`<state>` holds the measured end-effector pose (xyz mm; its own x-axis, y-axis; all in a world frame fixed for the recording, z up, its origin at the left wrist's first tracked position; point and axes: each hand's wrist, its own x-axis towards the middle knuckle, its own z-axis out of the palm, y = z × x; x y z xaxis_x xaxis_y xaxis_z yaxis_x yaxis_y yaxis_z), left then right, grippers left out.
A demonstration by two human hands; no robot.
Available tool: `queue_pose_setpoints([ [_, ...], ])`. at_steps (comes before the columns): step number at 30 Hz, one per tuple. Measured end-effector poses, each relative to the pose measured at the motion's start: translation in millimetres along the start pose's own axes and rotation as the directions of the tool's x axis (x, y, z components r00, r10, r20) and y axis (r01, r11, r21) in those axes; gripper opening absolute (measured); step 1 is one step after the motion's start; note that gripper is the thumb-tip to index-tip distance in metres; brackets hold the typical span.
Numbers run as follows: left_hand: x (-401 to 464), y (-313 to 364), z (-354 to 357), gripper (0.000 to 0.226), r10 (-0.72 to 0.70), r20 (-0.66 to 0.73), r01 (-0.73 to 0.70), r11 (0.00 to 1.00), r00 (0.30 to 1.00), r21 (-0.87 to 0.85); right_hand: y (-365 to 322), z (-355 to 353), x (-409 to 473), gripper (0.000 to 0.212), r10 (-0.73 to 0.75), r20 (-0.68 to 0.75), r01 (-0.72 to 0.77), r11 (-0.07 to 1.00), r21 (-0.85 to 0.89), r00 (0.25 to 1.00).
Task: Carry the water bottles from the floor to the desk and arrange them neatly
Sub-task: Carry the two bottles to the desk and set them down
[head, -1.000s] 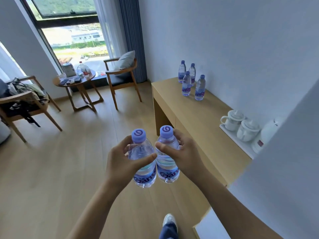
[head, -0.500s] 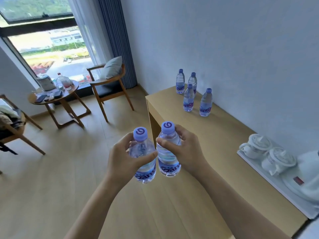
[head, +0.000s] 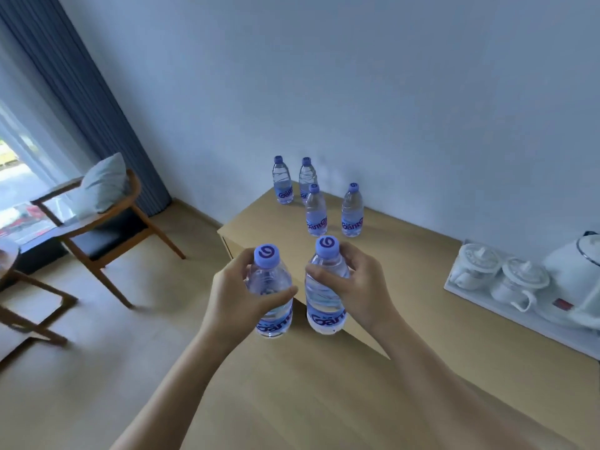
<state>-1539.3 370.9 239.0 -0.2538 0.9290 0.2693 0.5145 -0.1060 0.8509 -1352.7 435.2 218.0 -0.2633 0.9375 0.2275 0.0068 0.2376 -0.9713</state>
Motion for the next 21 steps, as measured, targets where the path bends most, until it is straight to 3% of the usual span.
queue_pose_setpoints([
  [8,66.6,-26.0,23.1,0.051,0.035,0.187,-0.029,0.999,0.982,-0.036,17.7,-16.0,22.9,0.017,0.074,-0.216,-0.092,0.993,-0.074,0.974],
  [21,172.8,-67.7,173.7,0.051,0.004,0.381,0.014,0.999,0.925,-0.044,87.5,-135.7,107.9,0.016,0.121,-0.413,-0.205,0.964,-0.167,0.903],
])
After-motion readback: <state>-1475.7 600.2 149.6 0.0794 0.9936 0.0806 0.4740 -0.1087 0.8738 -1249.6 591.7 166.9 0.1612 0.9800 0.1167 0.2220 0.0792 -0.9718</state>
